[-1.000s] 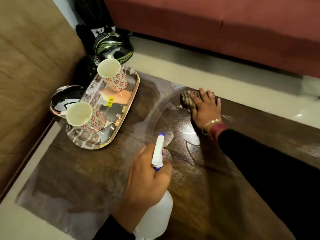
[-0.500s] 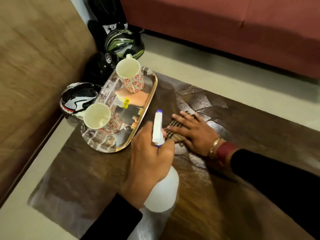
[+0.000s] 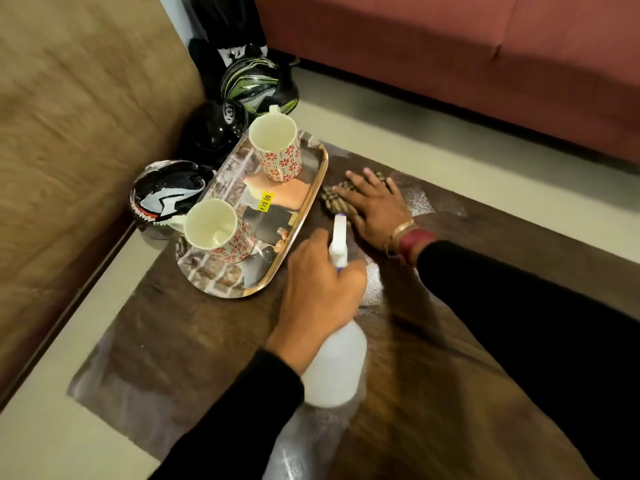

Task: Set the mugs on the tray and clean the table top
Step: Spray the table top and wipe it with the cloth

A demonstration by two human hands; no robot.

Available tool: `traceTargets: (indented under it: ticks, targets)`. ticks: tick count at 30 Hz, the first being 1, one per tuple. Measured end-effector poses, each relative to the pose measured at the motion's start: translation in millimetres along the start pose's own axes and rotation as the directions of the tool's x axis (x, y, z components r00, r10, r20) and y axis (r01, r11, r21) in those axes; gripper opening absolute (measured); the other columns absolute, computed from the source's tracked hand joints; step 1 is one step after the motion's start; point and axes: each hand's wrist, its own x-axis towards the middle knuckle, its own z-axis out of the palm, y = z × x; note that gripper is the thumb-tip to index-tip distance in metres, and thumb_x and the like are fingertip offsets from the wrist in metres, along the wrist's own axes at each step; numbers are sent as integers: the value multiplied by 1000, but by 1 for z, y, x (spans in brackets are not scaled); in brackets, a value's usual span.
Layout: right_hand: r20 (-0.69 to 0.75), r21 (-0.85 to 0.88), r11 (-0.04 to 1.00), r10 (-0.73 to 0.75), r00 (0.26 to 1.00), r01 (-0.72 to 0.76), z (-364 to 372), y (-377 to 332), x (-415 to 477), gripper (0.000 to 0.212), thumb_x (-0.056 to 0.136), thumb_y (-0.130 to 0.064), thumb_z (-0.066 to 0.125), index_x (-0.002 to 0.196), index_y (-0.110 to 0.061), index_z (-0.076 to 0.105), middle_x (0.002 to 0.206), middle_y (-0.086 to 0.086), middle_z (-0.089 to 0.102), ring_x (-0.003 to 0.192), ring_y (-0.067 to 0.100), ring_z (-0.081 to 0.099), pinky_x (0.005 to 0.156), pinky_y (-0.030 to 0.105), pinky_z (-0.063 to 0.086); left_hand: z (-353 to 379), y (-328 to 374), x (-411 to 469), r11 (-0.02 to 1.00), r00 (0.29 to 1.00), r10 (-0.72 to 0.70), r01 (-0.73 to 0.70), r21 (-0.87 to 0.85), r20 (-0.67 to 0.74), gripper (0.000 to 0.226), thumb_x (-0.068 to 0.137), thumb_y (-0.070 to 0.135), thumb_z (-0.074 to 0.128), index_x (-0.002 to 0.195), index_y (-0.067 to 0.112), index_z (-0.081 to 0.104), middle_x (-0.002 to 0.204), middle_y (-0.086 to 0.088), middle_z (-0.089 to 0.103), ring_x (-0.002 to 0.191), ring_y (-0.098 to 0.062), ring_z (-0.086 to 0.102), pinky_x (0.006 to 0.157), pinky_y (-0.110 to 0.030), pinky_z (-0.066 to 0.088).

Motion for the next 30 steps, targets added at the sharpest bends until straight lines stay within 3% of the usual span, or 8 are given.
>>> traceTargets:
  ticks: [4,9,12,15,17,22,26,30]
  targets:
    - [68,24,979,-203,977,202,13,-11,-101,58,99,-42,42,156,-43,35,170,-6,20,158,27,12,124,57,13,-8,-27,-45,1000,997,14,-15,-8,-76,22,75,29,59,86,10,59,77,-6,63,76,-30,60,73,-48,50]
    - [173,0,871,-483,858,491,30,2,-192,58,102,-45,42,157,-47,28,172,-8,11,159,23,7,124,56,11,-19,-56,-88,994,994,83,-88,-71,-73,16,72,10,65,86,11,57,72,-2,57,65,-19,54,65,-46,52]
    - [63,-19,974,-226,972,228,23,10,-162,57,100,-45,40,157,-46,31,171,-2,19,158,28,15,121,65,18,-20,-65,-109,998,997,16,-20,-52,-72,31,72,12,67,87,38,59,77,0,63,73,-18,60,70,-45,57]
    - [-26,32,967,253,967,-252,15,-8,-104,64,98,-38,49,157,-46,26,171,-1,16,158,29,10,123,65,12,-20,-66,-120,997,998,-36,32,-68,-60,11,73,19,64,81,21,57,69,-4,58,64,-24,56,59,-54,54]
    - [-34,62,935,353,935,-350,17,-38,-86,66,97,-38,51,158,-45,26,172,0,15,158,30,8,124,61,8,-19,-66,-127,999,998,-46,45,-24,-39,16,73,20,64,81,9,55,72,-13,59,63,-28,56,58,-56,53]
    - [34,49,998,-45,998,44,59,-134,-177,67,92,-42,52,156,-44,32,171,1,19,158,31,10,122,60,16,-35,-75,-158,992,990,-121,122,20,-69,51,74,41,57,100,0,72,87,-7,74,78,-29,68,80,-47,61]
    - [102,16,977,-215,971,214,91,-150,-297,73,89,-49,54,157,-46,29,172,-2,15,158,27,12,118,59,21,-64,-100,-186,997,997,-72,72,29,-3,33,70,43,57,103,47,60,95,51,61,87,28,58,82,8,39]
    - [101,-23,980,-193,976,197,74,-107,-299,72,89,-48,55,157,-46,30,170,0,22,156,27,19,114,64,29,-82,-120,-216,991,984,-136,134,22,114,36,73,43,63,107,47,53,93,49,60,87,26,59,82,-1,52]
